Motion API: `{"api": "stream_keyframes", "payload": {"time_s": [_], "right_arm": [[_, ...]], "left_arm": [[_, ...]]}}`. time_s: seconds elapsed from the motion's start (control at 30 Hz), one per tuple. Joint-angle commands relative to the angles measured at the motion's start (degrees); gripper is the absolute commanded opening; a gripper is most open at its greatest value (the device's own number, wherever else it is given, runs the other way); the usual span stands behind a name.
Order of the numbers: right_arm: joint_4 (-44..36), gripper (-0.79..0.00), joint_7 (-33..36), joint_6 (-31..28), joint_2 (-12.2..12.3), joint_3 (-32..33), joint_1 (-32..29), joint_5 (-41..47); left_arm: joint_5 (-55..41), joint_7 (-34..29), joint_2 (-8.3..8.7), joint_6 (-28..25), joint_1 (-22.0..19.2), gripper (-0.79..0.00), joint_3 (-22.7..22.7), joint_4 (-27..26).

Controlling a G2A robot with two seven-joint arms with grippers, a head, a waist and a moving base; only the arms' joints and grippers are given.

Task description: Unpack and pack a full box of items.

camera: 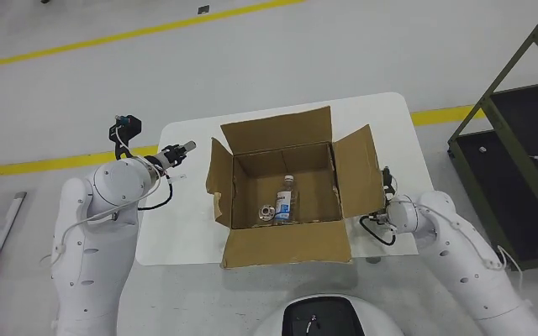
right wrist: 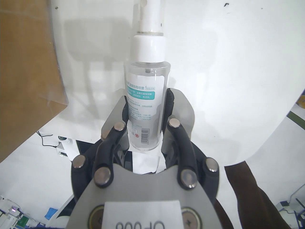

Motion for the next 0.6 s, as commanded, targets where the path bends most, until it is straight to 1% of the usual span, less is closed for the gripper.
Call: {"api": "stream_keyframes", "payload": {"time_s": [0.0,0.1,0.2,0.3,0.37,0.43,0.57], "right_arm": [[-2.58,-0.785,-0.87,-0.06,0.38,3.83,-1.02,2.77],[-7.40,-0.785,-3.29,-1.41,1.12,11.99,-3.57,9.45],[-11.71,-0.785,-6.80,-4.35,1.58,21.94,-6.10,22.10],[-14.26,-0.785,-8.27,-8.52,1.78,28.58,-7.78,34.48],[-15.19,-0.785,-8.59,-11.51,1.83,30.58,-8.20,41.25],[-15.66,-0.785,-8.89,-13.84,1.80,31.05,-8.16,47.32],[-15.08,-0.785,-7.41,-18.36,1.74,28.23,-6.59,56.46]], "left_arm": [[0.00,0.00,0.00,0.00,0.00,0.000,0.00,0.00],[0.00,0.00,0.00,0.00,0.00,0.000,0.00,0.00],[0.00,0.00,0.00,0.00,0.00,0.000,0.00,0.00],[0.00,0.00,0.00,0.00,0.00,0.000,0.00,0.00],[0.00,0.00,0.00,0.00,0.00,0.000,0.00,0.00],[0.00,0.00,0.00,0.00,0.00,0.000,0.00,0.00],[0.00,0.00,0.00,0.00,0.00,0.000,0.00,0.00]]}}
